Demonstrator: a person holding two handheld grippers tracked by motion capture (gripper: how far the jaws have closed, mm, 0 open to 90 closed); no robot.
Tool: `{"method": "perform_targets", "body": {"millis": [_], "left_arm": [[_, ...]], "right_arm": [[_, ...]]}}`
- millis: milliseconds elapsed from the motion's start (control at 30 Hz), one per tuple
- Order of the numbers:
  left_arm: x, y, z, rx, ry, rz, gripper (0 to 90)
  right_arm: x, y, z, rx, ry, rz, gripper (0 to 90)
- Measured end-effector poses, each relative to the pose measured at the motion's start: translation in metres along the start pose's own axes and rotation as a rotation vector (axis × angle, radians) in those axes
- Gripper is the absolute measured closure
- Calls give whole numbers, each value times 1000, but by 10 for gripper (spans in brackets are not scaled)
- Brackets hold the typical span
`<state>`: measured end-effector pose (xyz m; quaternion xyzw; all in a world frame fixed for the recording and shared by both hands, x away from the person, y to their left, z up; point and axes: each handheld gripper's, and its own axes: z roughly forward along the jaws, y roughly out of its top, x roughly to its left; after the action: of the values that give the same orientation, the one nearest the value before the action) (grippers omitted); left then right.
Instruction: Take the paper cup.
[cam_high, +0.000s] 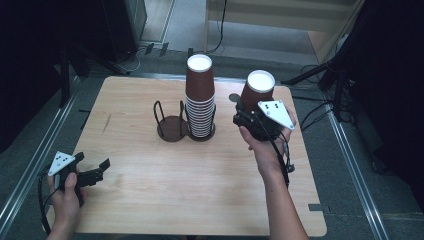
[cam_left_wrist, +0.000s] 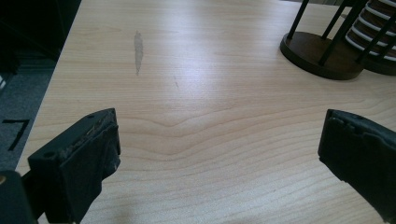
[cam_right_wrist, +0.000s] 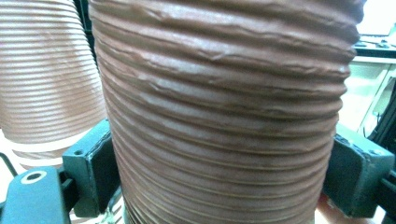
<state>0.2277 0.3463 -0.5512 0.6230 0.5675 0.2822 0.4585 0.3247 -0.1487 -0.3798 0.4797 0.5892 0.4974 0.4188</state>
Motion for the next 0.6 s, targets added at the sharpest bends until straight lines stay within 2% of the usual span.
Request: {"method": "perform_targets", "body": {"millis": [300, 500, 600], "left_arm": [[0, 0, 0, 1, 3, 0, 0], [-1, 0, 0, 1, 7, -1, 0], [0, 0, 0, 2, 7, 0, 0]], "right_arm": [[-16, -20, -9, 5, -3, 16, 121], [-22, -34, -15, 12, 2, 22, 120], [-23, -41, -17, 17, -3, 10, 119]]}}
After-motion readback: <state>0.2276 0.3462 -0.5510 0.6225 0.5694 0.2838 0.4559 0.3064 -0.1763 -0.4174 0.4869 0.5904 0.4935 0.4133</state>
